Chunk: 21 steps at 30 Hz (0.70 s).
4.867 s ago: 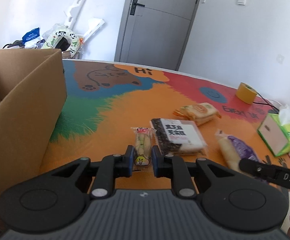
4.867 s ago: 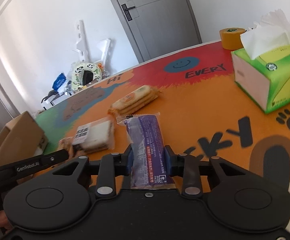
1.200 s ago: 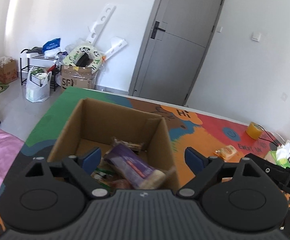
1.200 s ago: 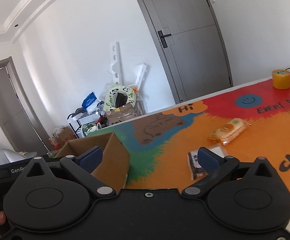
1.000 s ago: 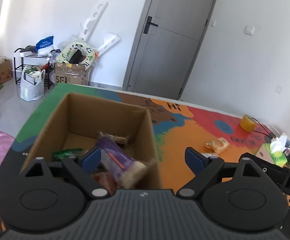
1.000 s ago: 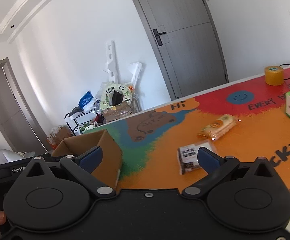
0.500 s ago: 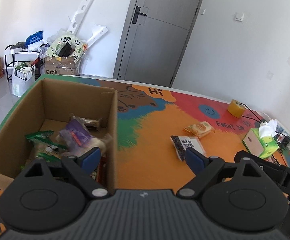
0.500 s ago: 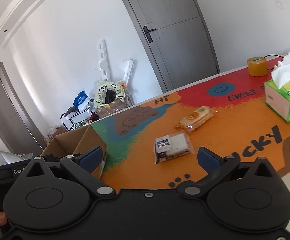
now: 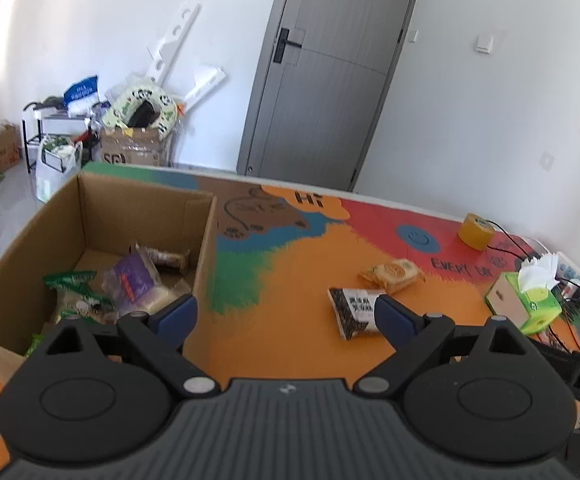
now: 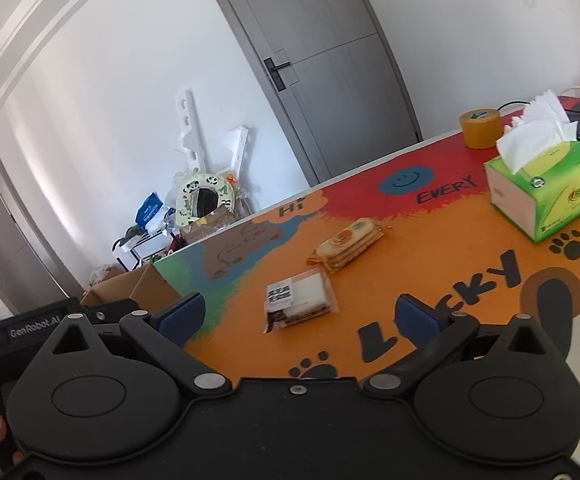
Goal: Organize snacks
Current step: 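Move both grippers back over the remaining snacks on the mat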
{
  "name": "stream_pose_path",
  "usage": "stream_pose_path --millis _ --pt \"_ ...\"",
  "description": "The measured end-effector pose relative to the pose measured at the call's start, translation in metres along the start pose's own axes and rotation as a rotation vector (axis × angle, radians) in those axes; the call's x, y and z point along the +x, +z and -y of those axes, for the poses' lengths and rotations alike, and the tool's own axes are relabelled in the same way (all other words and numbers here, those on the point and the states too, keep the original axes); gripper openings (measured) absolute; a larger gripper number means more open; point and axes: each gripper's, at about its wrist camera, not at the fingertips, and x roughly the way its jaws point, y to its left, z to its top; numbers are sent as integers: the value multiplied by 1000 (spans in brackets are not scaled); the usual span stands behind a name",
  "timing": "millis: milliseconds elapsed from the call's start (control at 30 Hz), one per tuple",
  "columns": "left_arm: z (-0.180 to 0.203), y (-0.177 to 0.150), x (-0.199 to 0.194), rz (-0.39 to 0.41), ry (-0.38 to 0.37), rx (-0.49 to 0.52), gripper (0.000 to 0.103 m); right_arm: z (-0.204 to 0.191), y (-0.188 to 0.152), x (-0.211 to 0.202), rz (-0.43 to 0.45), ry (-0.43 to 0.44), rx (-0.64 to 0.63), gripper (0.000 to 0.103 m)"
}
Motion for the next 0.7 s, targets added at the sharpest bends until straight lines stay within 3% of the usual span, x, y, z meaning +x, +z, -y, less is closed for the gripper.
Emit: stream_pose_path --millis 700 --pt "74 -10 57 -32 -79 86 95 62 12 22 -9 -49 61 101"
